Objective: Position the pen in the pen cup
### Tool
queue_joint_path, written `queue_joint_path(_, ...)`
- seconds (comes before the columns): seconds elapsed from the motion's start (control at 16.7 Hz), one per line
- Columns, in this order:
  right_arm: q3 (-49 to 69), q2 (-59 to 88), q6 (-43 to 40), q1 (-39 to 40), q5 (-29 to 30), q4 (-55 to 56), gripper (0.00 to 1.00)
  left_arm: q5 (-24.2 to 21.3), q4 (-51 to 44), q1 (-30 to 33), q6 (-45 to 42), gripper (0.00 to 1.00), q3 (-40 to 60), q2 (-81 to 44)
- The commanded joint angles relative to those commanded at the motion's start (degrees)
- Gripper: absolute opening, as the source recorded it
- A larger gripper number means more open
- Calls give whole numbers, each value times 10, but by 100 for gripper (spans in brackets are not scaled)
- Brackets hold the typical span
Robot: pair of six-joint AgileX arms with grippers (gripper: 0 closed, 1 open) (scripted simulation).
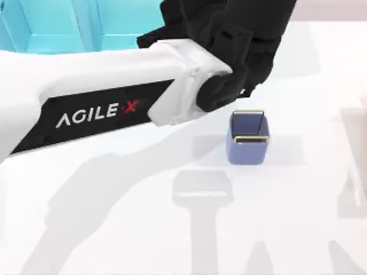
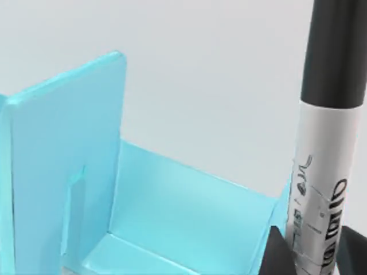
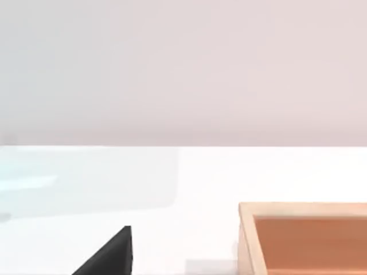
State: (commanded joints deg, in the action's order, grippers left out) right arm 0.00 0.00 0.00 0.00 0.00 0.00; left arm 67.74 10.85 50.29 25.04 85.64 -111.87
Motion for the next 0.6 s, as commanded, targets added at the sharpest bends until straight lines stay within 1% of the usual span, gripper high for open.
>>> queue_joint_path(0.18, 0, 0, 0, 0, 0, 0, 100, 118, 79, 66, -86, 0, 100, -112)
queue_joint_path(0.3, 0, 0, 0, 0, 0, 0, 100, 182, 119, 102, -133, 0, 151, -178)
queue_joint_path(0.48, 0, 0, 0, 0, 0, 0, 100, 246, 157, 140, -185, 0, 201, -252)
queue_joint_path(0.6, 0, 0, 0, 0, 0, 0, 100, 266, 168, 152, -202, 0, 215, -277)
